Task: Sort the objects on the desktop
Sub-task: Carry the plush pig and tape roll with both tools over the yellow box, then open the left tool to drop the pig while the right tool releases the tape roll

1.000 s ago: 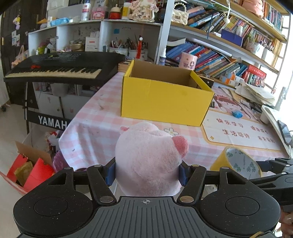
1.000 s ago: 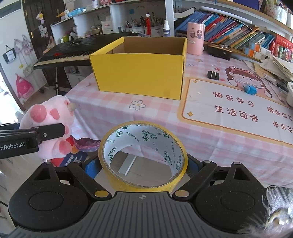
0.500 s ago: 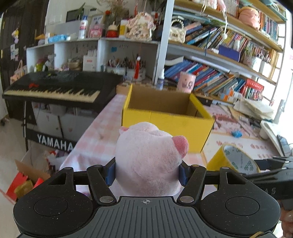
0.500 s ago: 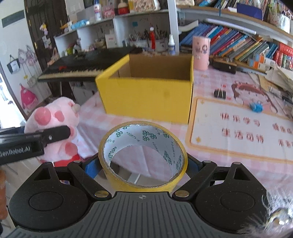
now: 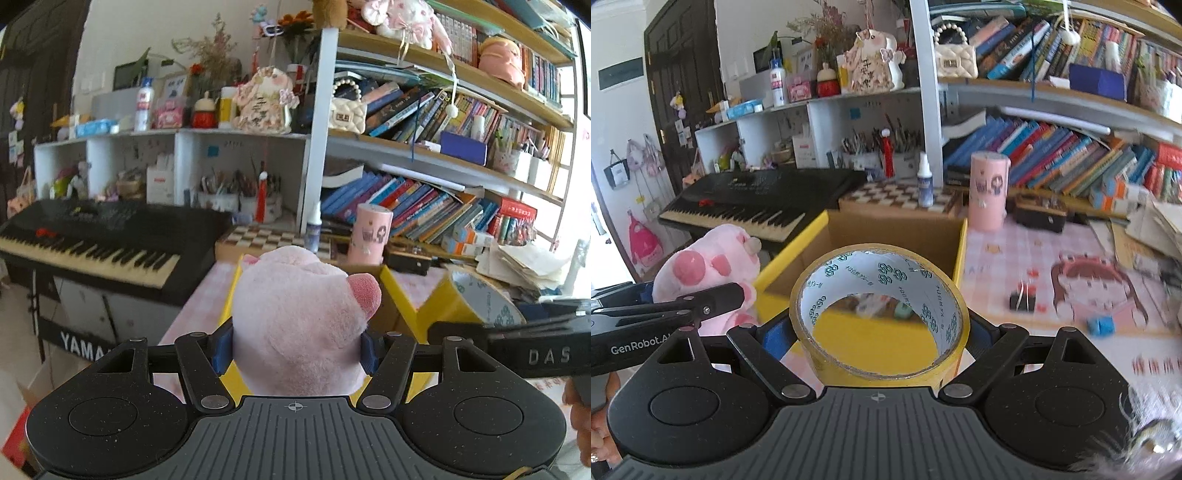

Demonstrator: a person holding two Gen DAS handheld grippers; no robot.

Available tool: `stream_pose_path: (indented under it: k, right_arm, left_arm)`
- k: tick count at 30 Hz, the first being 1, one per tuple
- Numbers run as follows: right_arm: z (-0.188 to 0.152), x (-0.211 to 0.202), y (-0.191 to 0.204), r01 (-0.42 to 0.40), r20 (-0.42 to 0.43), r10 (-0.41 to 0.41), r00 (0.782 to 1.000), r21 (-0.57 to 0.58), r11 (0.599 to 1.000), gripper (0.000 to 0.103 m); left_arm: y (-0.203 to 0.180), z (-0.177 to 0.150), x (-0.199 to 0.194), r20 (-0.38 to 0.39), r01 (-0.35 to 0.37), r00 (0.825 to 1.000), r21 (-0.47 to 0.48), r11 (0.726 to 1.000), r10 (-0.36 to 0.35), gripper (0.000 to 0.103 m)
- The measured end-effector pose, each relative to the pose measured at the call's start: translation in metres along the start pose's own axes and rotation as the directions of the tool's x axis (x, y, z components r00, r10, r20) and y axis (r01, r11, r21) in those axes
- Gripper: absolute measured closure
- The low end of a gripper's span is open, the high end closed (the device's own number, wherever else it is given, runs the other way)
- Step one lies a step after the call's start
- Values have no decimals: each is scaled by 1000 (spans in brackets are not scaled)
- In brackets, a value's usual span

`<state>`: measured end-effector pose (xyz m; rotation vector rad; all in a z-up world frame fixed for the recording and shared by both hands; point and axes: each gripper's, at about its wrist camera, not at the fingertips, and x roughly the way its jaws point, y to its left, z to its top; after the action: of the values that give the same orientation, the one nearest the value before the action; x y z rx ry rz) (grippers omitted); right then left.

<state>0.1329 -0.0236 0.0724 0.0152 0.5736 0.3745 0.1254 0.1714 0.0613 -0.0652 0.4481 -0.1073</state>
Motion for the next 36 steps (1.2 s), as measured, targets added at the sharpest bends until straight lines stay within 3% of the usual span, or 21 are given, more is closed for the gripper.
stream_pose_path:
  k: [9, 17, 23, 29, 36]
  right_arm:
    - [50, 64, -31, -16, 17, 16, 1000, -21, 1000, 14]
    - [65, 140, -37, -46, -94, 37, 995, -88, 995, 14]
    - [65, 189, -30, -91, -204, 57, 977, -161, 983, 13]
    - [65, 219, -28, -120, -292, 60, 955, -194, 974, 13]
    - [69, 242, -29, -124, -347, 56, 936, -178, 976, 12]
  left_arm:
    - [-17, 9, 87, -97, -45, 994, 70, 997, 52, 39]
    - [-20, 0, 143, -230, -58, 970, 93, 994, 78, 39]
    - [-21, -9, 168, -318, -58, 944, 111, 992, 91, 39]
    - [-17, -11, 179, -358, -70, 928, 108, 992, 104, 34]
    - [-21, -8, 176, -311, -70, 943, 170, 983, 120, 28]
